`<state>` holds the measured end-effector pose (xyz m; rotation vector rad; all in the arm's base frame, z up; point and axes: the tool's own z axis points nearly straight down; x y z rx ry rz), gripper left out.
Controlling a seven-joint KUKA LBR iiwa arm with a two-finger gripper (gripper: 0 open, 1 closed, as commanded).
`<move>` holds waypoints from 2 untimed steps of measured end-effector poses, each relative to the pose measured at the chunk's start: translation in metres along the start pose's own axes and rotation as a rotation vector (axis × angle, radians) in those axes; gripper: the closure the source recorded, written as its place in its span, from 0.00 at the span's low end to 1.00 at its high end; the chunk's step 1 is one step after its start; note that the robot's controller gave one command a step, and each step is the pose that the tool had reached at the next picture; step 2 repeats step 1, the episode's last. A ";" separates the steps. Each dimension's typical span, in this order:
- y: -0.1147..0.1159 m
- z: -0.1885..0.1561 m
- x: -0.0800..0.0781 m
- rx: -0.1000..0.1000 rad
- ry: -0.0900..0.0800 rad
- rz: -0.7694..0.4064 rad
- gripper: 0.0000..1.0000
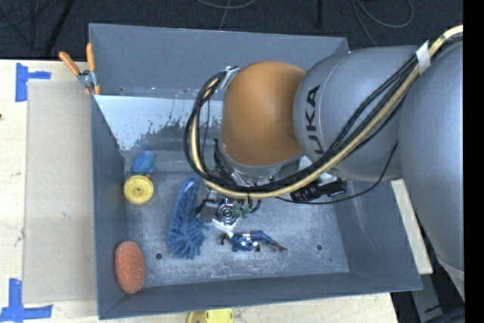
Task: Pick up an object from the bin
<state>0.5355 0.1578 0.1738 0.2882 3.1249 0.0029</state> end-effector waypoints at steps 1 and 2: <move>0.011 -0.031 0.020 0.005 0.008 -0.007 1.00; 0.011 -0.031 0.020 0.005 0.008 -0.007 1.00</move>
Offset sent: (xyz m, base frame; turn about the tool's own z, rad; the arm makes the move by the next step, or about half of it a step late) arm 0.0411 0.0336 0.0126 0.0090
